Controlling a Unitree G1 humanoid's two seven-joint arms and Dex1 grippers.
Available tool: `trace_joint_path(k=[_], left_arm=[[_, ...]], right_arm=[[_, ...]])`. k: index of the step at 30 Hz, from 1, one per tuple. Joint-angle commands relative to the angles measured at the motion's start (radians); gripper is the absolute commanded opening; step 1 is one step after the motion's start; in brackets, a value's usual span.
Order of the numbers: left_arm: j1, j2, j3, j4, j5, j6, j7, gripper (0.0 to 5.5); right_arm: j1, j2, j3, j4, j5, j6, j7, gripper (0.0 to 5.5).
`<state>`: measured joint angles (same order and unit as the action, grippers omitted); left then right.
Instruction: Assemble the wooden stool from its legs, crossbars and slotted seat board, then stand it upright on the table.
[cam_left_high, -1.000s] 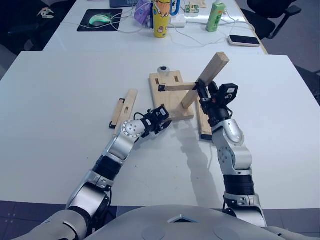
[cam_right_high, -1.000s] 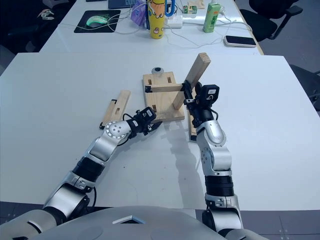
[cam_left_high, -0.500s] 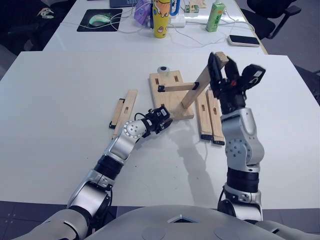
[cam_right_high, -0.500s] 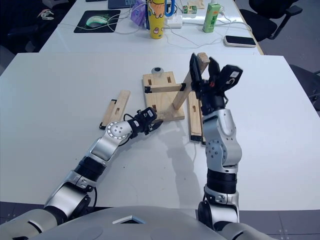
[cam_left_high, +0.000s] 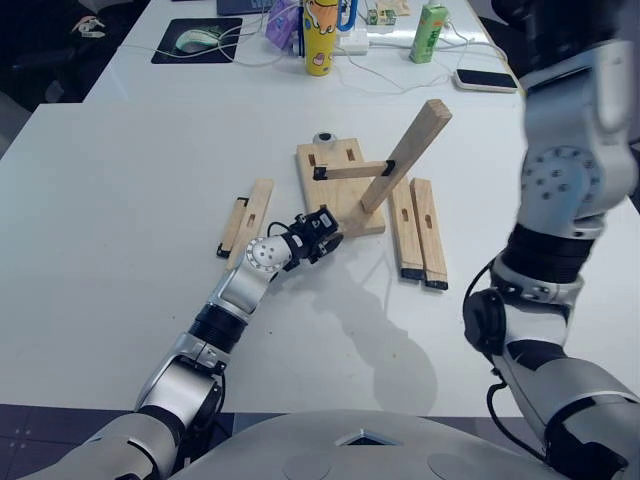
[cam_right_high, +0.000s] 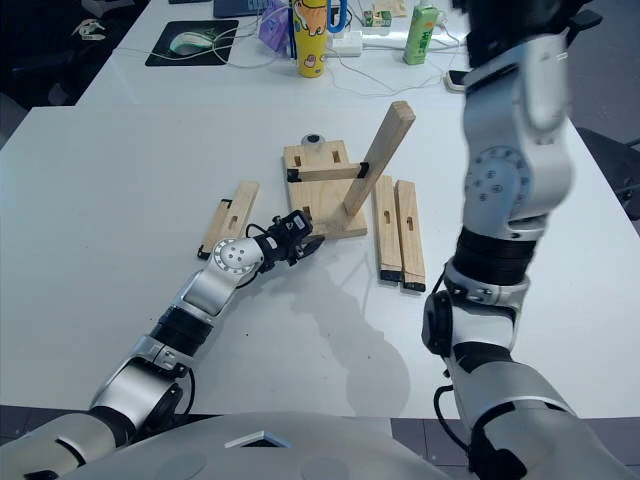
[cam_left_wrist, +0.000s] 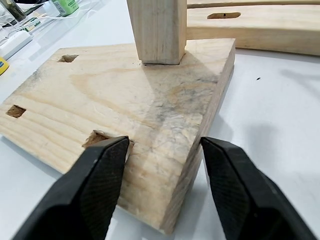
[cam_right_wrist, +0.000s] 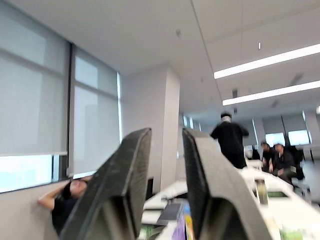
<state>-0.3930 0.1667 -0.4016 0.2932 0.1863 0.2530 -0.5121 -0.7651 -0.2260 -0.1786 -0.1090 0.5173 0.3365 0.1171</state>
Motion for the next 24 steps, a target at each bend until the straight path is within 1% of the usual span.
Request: trace_joint_path(k=[1, 2, 3, 4, 6, 8, 10, 13, 15, 18, 21, 24], left_arm=[[0.039, 0.023, 0.001, 0.041, 0.011, 0.047, -0.005, 2.69], [0.028, 0.019, -0.004, 0.050, 0.012, 0.044, -0.011, 2.69], [0.020, 0.018, -0.006, 0.058, 0.013, 0.040, -0.015, 2.69], [0.026, 0.022, 0.001, 0.051, 0.009, 0.043, -0.013, 2.69], [0.044, 0.024, 0.017, 0.037, 0.002, 0.051, -0.002, 2.69], [0.049, 0.023, 0.017, 0.051, 0.003, 0.047, 0.002, 2.69], [0.052, 0.024, 0.020, 0.057, -0.001, 0.047, 0.001, 2.69], [0.052, 0.029, 0.019, 0.065, 0.003, 0.043, -0.001, 2.69], [0.052, 0.033, 0.024, 0.061, 0.001, 0.043, -0.003, 2.69], [0.051, 0.038, 0.030, 0.059, 0.000, 0.044, -0.004, 2.69], [0.055, 0.042, 0.038, 0.053, 0.000, 0.045, 0.000, 2.69], [0.069, 0.052, 0.047, 0.039, -0.001, 0.049, 0.003, 2.69]], right_arm=[[0.281, 0.049, 0.177, 0.289, -0.113, 0.200, 0.012, 0.47], [0.370, 0.049, 0.180, 0.261, -0.101, 0.237, 0.018, 0.28], [0.426, 0.043, 0.175, 0.188, -0.086, 0.224, 0.034, 0.12], [0.417, 0.042, 0.148, 0.129, -0.074, 0.174, 0.042, 0.02], [0.291, 0.034, 0.050, 0.065, -0.055, 0.018, 0.042, 0.02], [0.169, 0.002, -0.024, 0.063, -0.054, -0.046, 0.019, 0.02], [0.098, -0.044, -0.079, 0.072, -0.090, -0.073, -0.037, 0.02], [0.154, -0.144, -0.121, 0.078, -0.292, -0.155, -0.152, 0.02], [0.256, -0.153, -0.146, 0.138, -0.329, -0.103, -0.187, 0.02], [0.420, -0.112, -0.130, 0.135, -0.319, -0.017, -0.163, 0.02], [0.579, -0.080, -0.069, 0.058, -0.295, 0.089, -0.102, 0.02], [0.682, -0.056, -0.002, -0.060, -0.224, 0.200, -0.008, 0.02]])
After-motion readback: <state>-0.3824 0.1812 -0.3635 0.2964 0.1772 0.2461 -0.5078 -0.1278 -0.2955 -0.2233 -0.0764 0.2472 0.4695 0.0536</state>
